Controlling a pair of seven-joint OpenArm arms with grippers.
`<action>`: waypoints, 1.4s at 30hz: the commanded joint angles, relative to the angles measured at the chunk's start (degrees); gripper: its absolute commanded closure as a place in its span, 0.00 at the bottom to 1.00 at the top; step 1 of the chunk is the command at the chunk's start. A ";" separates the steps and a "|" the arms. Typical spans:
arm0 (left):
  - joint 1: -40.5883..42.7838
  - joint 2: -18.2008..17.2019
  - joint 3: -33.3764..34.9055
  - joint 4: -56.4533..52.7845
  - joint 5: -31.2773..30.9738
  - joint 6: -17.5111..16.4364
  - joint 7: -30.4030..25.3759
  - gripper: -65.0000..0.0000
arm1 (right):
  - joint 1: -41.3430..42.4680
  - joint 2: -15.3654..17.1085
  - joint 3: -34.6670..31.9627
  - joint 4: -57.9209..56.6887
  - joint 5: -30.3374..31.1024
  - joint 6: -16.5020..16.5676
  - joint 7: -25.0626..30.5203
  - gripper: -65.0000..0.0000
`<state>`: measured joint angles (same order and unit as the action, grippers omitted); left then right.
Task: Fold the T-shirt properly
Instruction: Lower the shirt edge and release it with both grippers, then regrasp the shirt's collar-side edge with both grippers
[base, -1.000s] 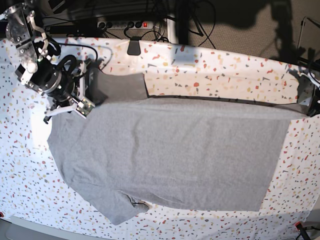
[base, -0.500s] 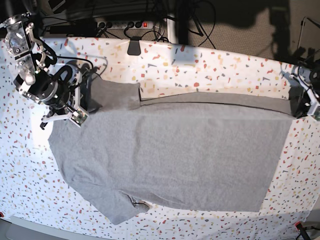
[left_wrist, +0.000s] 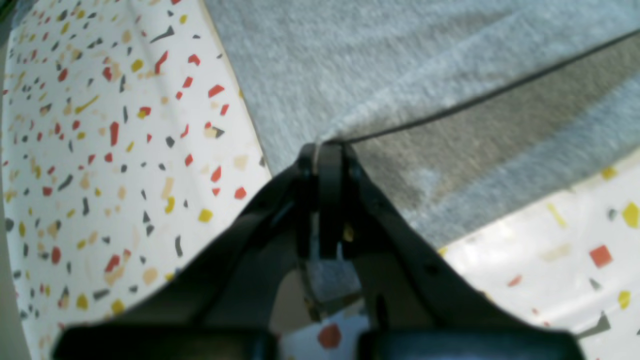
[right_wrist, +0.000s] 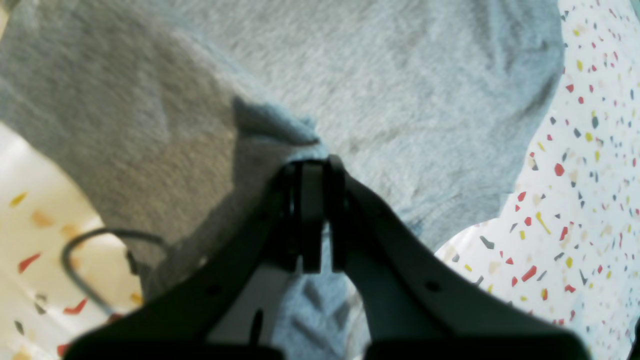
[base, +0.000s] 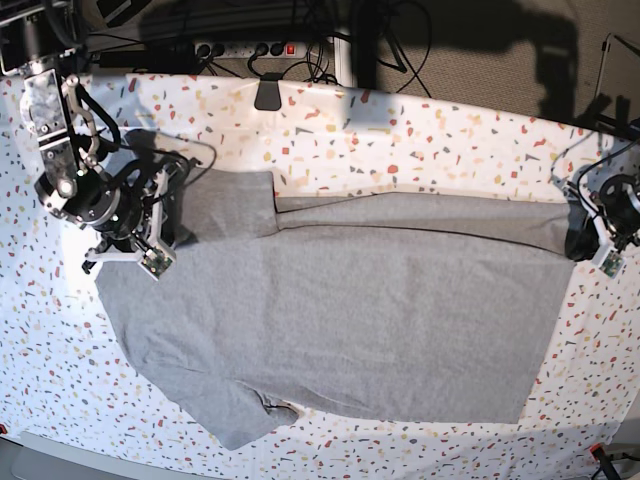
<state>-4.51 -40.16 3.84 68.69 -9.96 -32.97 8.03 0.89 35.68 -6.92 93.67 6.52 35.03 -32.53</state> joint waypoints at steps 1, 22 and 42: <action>-2.16 -1.57 0.28 -0.24 -0.57 0.63 -1.51 1.00 | 1.38 0.96 0.50 -0.07 -0.04 -0.35 1.07 1.00; -12.02 0.07 4.87 -11.96 -3.56 0.70 0.63 0.64 | 5.11 1.33 0.48 -5.33 -0.26 0.61 2.01 0.72; -4.52 -4.85 4.90 9.97 6.14 -7.03 21.86 0.64 | 2.97 3.06 0.52 6.51 0.37 1.57 -15.34 0.72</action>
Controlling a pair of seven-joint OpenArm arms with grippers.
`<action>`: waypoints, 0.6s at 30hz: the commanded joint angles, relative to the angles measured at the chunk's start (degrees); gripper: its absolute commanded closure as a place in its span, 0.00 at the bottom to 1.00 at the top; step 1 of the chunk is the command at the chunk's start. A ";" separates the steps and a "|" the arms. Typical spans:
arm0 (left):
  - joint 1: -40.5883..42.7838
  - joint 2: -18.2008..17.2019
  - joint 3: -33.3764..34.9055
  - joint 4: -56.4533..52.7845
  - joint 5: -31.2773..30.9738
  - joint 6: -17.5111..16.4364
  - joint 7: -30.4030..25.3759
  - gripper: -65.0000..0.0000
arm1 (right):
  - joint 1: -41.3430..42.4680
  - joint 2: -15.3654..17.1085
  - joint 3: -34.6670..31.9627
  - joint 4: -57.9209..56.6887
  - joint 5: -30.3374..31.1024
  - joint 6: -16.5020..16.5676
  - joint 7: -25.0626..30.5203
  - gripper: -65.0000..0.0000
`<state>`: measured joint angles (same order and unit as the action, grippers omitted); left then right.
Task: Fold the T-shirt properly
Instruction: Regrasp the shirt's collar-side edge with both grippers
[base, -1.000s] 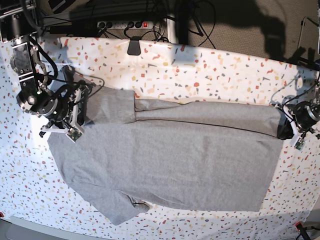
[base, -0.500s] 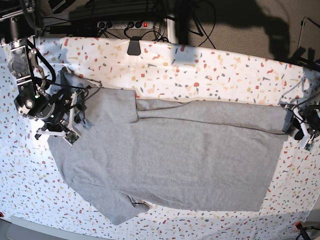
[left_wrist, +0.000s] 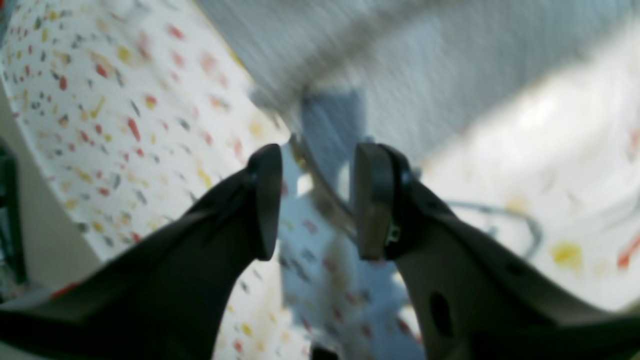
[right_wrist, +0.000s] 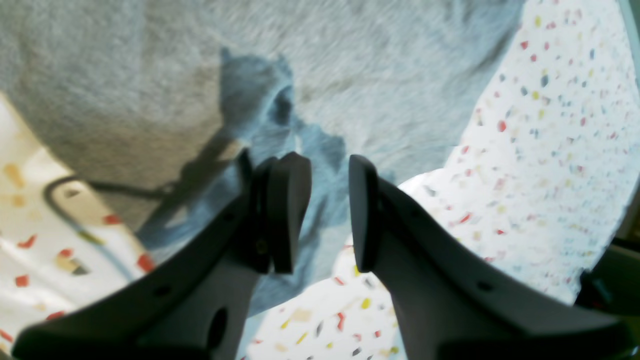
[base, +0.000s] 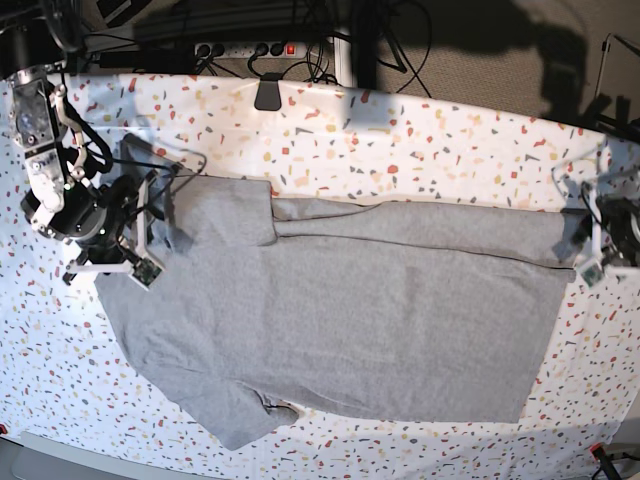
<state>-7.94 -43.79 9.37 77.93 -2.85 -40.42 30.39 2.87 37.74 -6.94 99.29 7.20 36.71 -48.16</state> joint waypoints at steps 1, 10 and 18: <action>0.59 -0.96 -0.63 1.73 2.19 0.42 -1.64 0.64 | 0.63 0.98 0.55 0.90 -0.26 -0.09 0.31 0.72; 9.57 3.32 -0.63 2.80 23.41 9.44 -15.30 0.64 | 0.11 1.01 0.57 0.90 2.47 -0.07 -2.49 0.72; 9.44 6.64 -0.63 2.25 25.99 9.62 -18.51 0.65 | 0.11 1.01 0.55 1.25 7.06 0.24 -6.32 0.72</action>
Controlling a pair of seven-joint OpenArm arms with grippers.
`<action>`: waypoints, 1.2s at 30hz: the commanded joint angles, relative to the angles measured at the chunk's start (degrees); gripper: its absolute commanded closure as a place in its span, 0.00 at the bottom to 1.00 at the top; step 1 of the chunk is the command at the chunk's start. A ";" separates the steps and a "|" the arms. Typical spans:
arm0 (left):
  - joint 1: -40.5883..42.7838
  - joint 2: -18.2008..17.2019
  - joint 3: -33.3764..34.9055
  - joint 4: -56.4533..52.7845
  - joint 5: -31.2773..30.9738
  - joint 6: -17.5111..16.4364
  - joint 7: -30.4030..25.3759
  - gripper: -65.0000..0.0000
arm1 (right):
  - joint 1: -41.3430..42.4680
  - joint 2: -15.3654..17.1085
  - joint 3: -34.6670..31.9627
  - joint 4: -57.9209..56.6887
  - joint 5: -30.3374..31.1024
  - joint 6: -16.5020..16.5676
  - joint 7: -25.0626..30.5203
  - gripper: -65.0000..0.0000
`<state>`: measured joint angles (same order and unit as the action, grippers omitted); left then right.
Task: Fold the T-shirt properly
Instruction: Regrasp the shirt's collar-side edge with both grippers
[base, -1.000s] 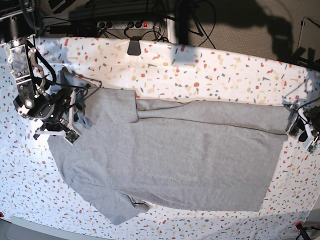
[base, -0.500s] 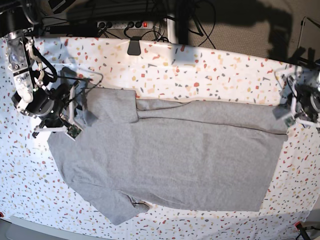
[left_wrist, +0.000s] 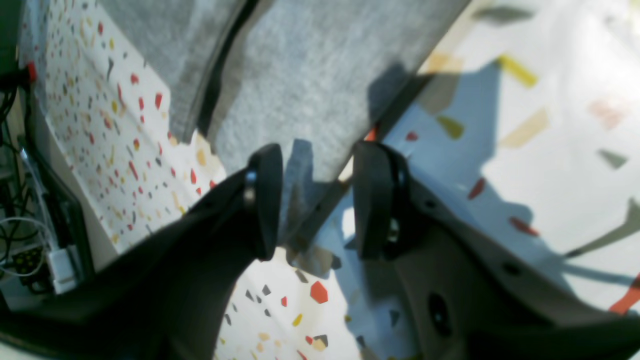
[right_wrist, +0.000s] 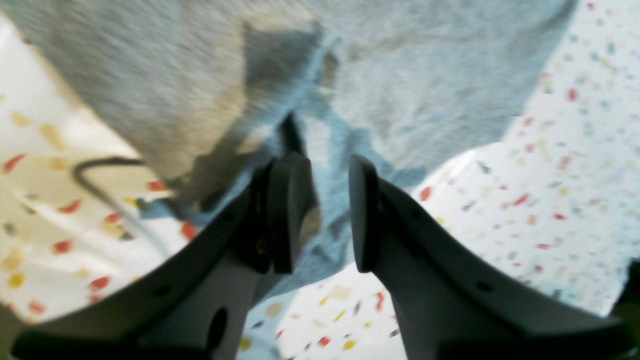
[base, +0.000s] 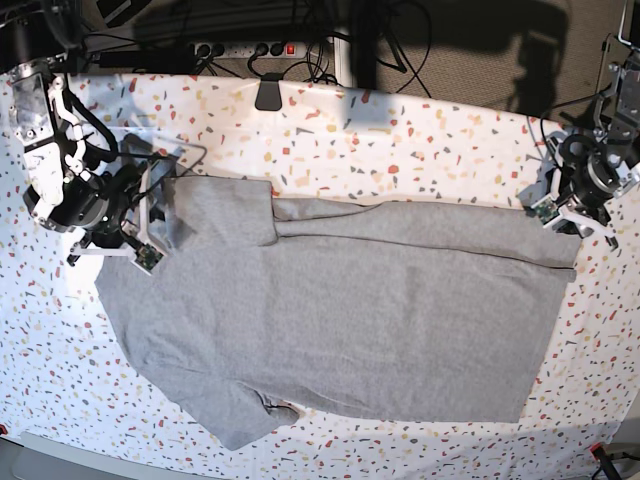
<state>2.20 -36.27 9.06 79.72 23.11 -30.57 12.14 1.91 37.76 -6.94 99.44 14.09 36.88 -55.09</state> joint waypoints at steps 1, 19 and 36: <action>-0.74 -0.87 -0.33 0.44 0.00 -0.24 -0.26 0.65 | 1.05 0.96 0.55 1.38 1.25 0.63 -0.33 0.72; -2.05 0.46 -0.33 -6.82 -2.16 -0.28 -1.16 1.00 | -9.68 5.14 0.57 11.08 3.58 1.95 -5.07 0.72; -2.23 3.21 -0.33 -6.78 -2.12 -0.24 -1.36 1.00 | -10.64 4.92 0.55 -1.46 -3.54 3.12 5.73 0.72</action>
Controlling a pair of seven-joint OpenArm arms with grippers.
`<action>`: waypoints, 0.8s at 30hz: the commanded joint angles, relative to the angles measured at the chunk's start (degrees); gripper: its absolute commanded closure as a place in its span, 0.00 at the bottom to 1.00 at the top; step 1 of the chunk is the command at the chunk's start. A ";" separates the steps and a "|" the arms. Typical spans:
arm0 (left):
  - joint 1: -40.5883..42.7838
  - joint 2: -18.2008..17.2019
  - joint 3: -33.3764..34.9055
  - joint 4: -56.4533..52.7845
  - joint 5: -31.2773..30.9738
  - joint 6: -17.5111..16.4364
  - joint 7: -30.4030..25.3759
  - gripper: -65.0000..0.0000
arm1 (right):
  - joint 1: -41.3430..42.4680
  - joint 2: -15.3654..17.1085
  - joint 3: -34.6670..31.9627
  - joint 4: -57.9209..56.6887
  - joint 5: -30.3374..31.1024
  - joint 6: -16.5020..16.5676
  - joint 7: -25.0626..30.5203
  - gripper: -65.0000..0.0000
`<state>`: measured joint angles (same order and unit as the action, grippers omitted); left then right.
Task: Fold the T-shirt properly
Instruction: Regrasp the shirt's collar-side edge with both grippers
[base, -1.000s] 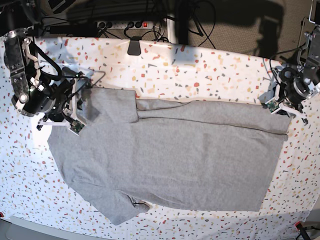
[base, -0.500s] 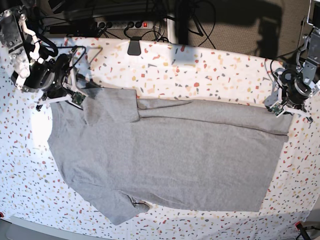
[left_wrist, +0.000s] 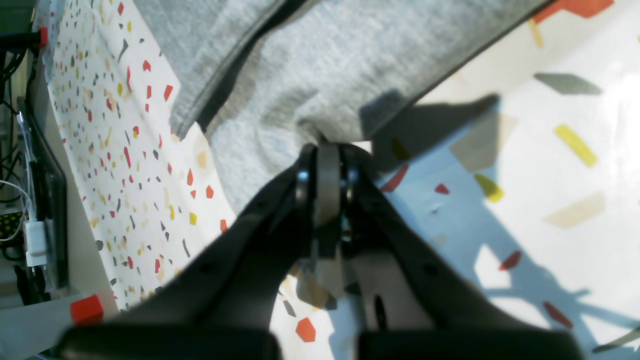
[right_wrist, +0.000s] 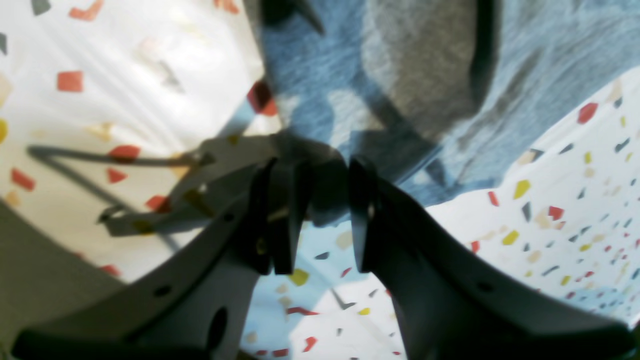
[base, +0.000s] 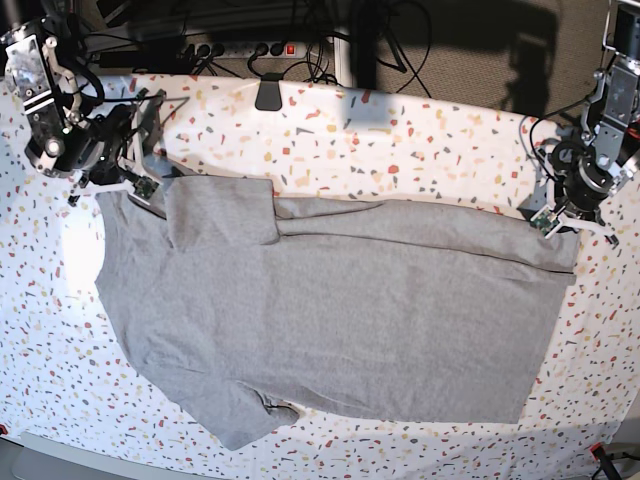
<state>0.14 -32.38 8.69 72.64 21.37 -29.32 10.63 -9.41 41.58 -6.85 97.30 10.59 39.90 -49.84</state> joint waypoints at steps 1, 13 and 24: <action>-0.17 -0.68 0.04 0.31 -0.37 -1.49 0.17 1.00 | 0.68 1.11 0.46 0.66 -0.15 0.10 0.48 0.72; -0.17 -0.68 0.04 0.31 -0.39 -1.49 0.17 1.00 | 0.70 1.14 0.46 0.74 5.70 0.10 -1.86 0.72; -0.15 -0.68 0.04 0.31 -0.37 -1.49 0.20 1.00 | 0.68 1.11 0.46 -0.04 3.19 0.10 -2.25 0.72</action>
<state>0.14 -32.38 8.69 72.64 21.37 -29.32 10.48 -9.41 41.56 -6.85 96.77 13.61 39.92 -52.29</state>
